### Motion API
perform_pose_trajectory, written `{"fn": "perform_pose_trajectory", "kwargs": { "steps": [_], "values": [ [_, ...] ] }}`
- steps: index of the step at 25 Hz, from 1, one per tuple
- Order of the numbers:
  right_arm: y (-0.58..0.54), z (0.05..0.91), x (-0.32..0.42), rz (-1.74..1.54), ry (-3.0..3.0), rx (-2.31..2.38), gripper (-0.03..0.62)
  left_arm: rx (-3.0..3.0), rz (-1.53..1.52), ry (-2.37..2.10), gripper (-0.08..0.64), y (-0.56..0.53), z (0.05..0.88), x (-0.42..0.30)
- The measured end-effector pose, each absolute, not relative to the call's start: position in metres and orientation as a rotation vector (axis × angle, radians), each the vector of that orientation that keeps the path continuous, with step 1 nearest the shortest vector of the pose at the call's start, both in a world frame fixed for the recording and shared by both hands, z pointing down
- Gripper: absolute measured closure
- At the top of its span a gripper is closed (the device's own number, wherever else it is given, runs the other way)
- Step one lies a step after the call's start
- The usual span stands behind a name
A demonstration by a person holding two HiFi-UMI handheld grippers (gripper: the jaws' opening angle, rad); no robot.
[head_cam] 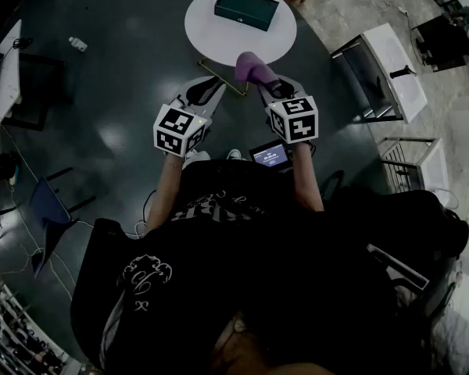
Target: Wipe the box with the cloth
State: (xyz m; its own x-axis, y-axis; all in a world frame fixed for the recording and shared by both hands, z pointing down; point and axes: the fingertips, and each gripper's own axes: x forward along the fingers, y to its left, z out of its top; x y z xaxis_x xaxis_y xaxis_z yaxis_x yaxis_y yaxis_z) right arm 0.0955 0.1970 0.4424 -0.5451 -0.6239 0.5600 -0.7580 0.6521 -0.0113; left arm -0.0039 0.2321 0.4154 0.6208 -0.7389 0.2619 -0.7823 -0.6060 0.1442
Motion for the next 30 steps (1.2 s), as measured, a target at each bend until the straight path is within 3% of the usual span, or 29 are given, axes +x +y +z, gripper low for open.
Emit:
{"fn": "perform_pose_trajectory", "kwargs": {
  "steps": [21, 30],
  "values": [
    [0.185, 0.458, 0.147, 0.353, -2.388, 1.013, 0.476, 2.591, 0.292, -1.289, 0.480, 0.216, 0.416, 0.051],
    [0.169, 0.469, 0.138, 0.409, -2.399, 0.987, 0.476, 2.560, 0.341, -1.289, 0.480, 0.199, 0.426, 0.042]
  ]
}}
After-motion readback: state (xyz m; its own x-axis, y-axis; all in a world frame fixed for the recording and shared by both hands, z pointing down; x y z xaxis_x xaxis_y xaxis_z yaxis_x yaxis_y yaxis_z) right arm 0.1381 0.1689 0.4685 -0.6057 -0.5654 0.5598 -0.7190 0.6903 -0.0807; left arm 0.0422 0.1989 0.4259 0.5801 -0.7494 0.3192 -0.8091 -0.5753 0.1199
